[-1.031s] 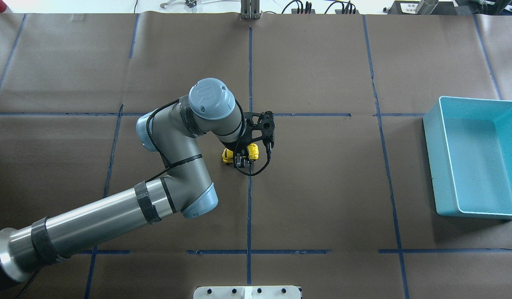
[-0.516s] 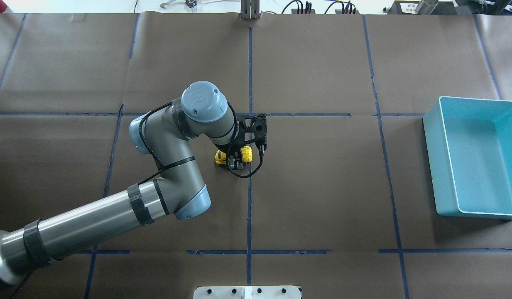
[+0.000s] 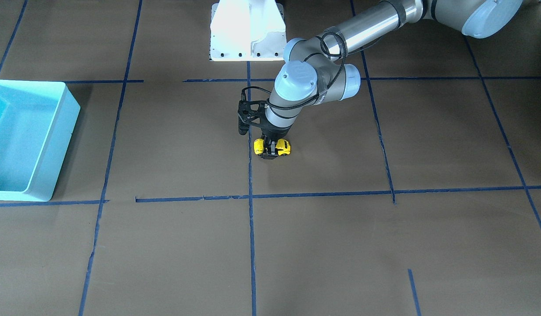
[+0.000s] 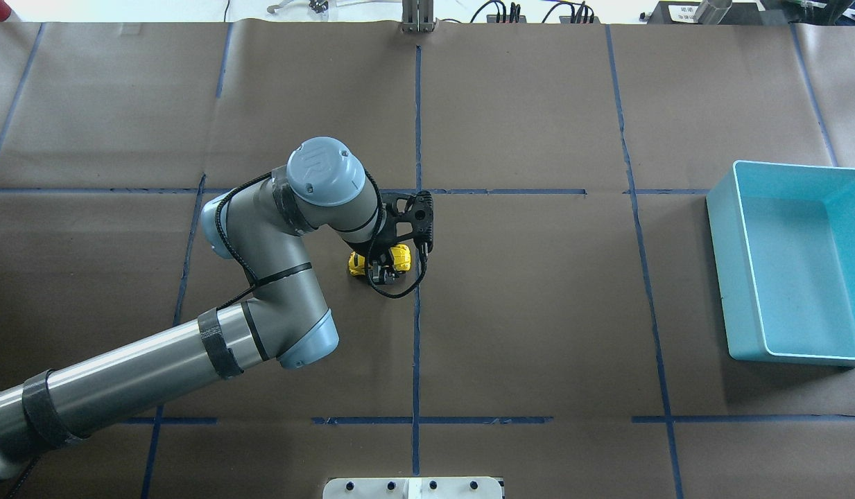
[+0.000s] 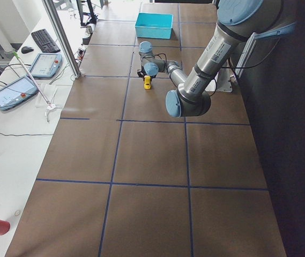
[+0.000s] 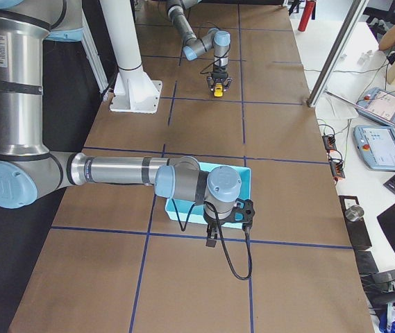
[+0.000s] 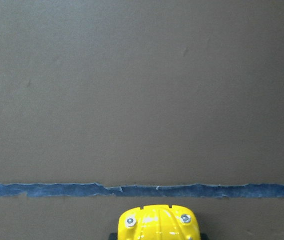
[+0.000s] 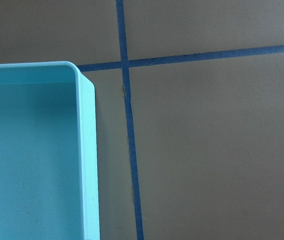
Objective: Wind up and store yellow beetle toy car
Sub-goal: 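Keep dragging the car toward the left arm's base to wind it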
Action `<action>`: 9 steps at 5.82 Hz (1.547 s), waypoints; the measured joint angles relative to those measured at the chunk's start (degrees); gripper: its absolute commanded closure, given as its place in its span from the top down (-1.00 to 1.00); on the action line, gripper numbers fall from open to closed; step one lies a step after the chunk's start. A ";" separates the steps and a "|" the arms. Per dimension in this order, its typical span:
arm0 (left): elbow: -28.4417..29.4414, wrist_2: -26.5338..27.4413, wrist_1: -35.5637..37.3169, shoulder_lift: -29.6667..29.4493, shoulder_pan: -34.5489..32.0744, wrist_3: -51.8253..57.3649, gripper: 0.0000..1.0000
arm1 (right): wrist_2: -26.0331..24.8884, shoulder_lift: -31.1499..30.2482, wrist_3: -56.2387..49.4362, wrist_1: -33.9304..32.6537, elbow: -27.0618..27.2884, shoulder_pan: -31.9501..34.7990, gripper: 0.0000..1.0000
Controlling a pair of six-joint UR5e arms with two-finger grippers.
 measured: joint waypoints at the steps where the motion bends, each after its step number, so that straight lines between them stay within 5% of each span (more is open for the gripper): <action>1: -0.49 -0.02 0.00 0.64 -0.27 0.03 -0.81 | 0.00 0.02 0.00 0.00 0.00 0.00 1.00; 9: -6.84 -0.43 -0.01 7.33 -0.97 0.19 -0.81 | -0.02 0.03 0.00 0.00 0.00 0.00 1.00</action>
